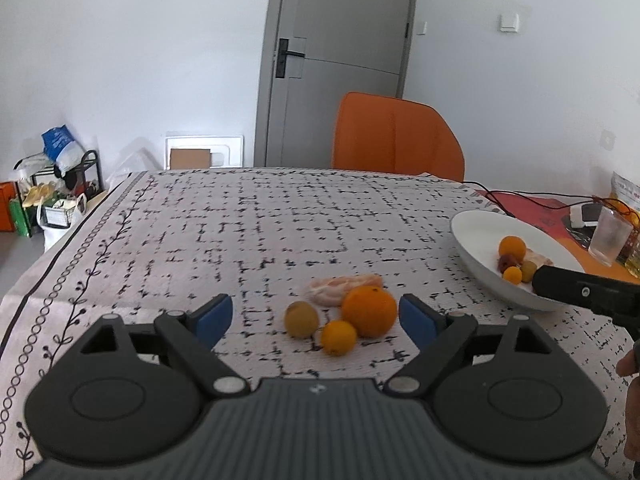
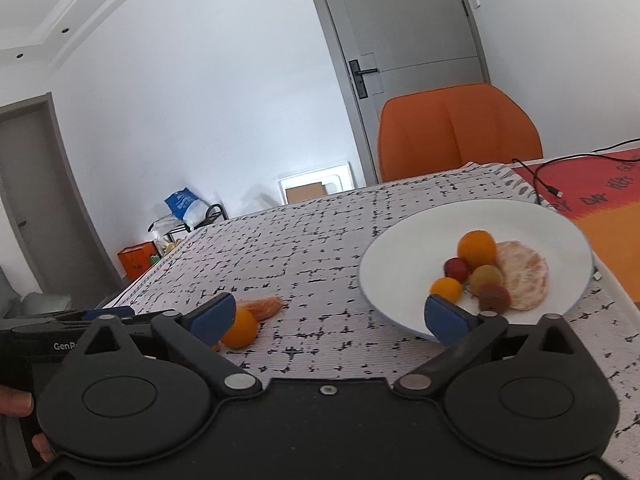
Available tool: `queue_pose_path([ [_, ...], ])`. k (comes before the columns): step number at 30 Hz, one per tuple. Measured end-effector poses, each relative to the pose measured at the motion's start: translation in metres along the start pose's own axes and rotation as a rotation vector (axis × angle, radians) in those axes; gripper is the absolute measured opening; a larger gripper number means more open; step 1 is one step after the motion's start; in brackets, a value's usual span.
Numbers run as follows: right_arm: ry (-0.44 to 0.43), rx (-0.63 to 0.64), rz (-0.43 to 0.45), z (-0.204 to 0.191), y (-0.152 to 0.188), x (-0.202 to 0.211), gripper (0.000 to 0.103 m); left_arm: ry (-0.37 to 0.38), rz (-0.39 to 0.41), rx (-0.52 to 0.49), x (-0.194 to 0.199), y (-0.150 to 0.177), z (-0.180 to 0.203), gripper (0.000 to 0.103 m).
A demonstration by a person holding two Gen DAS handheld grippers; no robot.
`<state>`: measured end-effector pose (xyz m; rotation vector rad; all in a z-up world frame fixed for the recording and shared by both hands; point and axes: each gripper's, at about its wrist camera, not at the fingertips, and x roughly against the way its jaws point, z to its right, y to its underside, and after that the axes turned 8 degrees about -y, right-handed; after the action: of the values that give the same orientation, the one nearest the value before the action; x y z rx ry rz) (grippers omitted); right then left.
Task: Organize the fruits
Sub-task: 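Move both open tools back toward the remaining fruit pile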
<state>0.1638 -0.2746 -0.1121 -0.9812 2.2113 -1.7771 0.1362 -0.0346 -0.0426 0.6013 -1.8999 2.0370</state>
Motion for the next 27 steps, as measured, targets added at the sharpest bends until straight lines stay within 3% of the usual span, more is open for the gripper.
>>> queue_pose_path([
  [15, -0.084, 0.075, -0.079, -0.036, 0.007, -0.034, 0.099, -0.024, -0.020, 0.080, -0.006, 0.015, -0.033, 0.086],
  [16, -0.088, 0.076, -0.086, -0.038, 0.008, -0.037, 0.096, -0.021, -0.019, 0.085, -0.006, 0.015, -0.034, 0.085],
  [18, -0.089, 0.072, -0.108, -0.041, 0.009, -0.045, 0.080, -0.018, -0.013, 0.090, -0.008, 0.014, -0.035, 0.081],
  [20, -0.086, 0.070, -0.130, -0.043, 0.011, -0.051, 0.071, -0.013, -0.012, 0.097, -0.010, 0.013, -0.037, 0.071],
  [23, -0.101, 0.065, -0.150, -0.046, 0.012, -0.059, 0.069, 0.001, -0.027, 0.116, -0.015, 0.012, -0.039, 0.060],
  [27, -0.109, 0.068, -0.166, -0.050, 0.012, -0.069, 0.064, 0.017, -0.030, 0.127, -0.020, 0.011, -0.039, 0.052],
])
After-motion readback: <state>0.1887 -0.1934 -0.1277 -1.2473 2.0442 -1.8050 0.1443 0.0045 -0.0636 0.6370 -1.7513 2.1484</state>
